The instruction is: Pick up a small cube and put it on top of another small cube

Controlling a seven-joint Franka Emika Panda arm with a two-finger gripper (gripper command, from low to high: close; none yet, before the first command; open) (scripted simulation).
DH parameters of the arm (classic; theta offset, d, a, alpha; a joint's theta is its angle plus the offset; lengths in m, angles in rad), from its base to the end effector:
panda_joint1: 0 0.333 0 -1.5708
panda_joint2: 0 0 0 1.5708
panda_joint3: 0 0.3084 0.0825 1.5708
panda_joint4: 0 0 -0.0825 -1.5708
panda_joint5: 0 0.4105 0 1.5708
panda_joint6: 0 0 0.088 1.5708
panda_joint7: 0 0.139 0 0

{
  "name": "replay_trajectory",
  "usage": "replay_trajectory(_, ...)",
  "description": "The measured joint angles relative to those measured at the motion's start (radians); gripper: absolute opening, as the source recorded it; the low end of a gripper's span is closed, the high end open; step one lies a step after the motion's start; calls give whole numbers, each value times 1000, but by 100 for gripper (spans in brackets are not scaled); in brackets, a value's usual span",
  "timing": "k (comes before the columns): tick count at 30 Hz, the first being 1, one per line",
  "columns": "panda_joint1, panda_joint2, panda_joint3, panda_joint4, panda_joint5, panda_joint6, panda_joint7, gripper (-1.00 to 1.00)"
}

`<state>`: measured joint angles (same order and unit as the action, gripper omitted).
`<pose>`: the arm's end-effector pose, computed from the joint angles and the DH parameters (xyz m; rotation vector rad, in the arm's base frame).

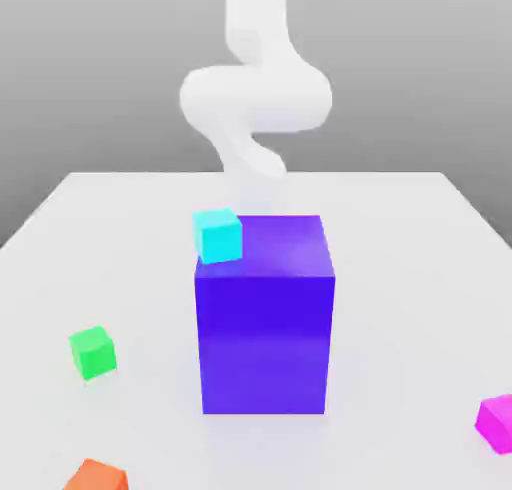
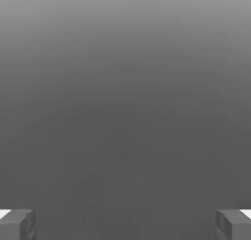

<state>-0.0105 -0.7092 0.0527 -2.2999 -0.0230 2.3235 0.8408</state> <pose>0.4320 0.0227 0.6502 -2.5086 1.0442 -0.9772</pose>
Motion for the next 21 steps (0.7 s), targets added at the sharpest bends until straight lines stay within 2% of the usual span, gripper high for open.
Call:
replay_trajectory(13,-19,475,259,1,-174,123,252,0)
replay_trajectory(21,68,767,332,2,-295,196,416,0)
